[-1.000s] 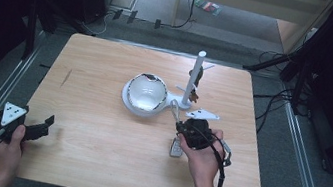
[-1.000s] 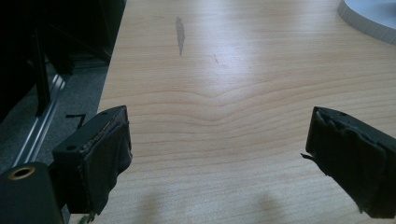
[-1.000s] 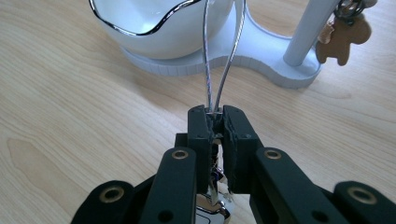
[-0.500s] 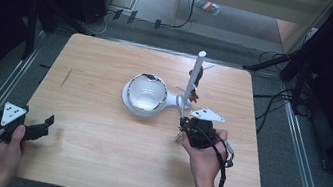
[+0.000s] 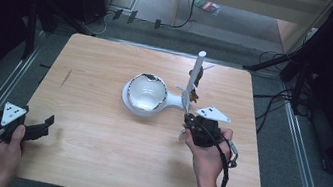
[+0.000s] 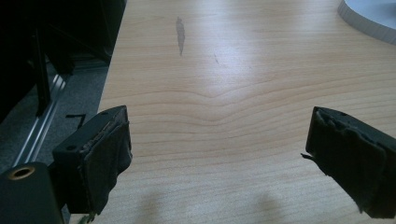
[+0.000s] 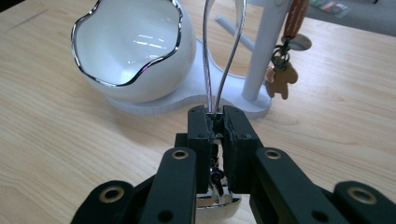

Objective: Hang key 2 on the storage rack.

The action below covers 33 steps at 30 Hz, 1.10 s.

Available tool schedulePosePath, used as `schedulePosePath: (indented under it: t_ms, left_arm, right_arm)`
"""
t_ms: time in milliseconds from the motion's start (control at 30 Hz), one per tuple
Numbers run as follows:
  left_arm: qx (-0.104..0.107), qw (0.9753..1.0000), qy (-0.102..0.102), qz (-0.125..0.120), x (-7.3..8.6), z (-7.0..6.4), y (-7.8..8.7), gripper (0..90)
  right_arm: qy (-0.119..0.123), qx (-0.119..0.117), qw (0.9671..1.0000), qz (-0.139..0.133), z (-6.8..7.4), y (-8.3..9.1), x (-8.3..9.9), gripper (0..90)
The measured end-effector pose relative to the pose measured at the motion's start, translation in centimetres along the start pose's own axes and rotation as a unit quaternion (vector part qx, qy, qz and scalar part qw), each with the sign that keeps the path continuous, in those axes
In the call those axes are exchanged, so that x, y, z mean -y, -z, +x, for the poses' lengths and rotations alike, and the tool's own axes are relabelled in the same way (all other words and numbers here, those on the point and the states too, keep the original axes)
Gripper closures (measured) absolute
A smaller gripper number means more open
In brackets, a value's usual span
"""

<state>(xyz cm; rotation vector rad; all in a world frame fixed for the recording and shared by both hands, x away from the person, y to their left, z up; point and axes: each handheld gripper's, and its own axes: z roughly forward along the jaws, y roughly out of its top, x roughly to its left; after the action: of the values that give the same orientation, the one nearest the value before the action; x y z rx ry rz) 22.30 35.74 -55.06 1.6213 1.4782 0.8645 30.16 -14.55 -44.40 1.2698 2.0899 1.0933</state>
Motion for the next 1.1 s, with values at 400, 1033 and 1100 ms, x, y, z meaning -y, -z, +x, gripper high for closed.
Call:
schedulePosePath:
  t_ms: [400, 1033, 1100]
  left_arm:
    - [-0.001, 1.0000, -0.001, -0.004, 0.0, -0.1, 0.1, 7.0]
    - [0.000, 1.0000, 0.002, -0.004, 0.0, -0.1, 0.0, 7.0]
    - [0.000, 1.0000, 0.002, -0.004, 0.0, -0.1, 0.0, 7.0]
  right_arm:
    - [-0.003, 0.016, 0.9997, -0.017, -0.6, 0.9, -0.9, 83.0]
    - [-0.010, 0.034, 0.9992, -0.017, -1.6, 0.5, -1.2, 83.0]
    - [-0.011, 0.035, 0.9992, -0.014, -1.7, 0.3, -1.2, 83.0]
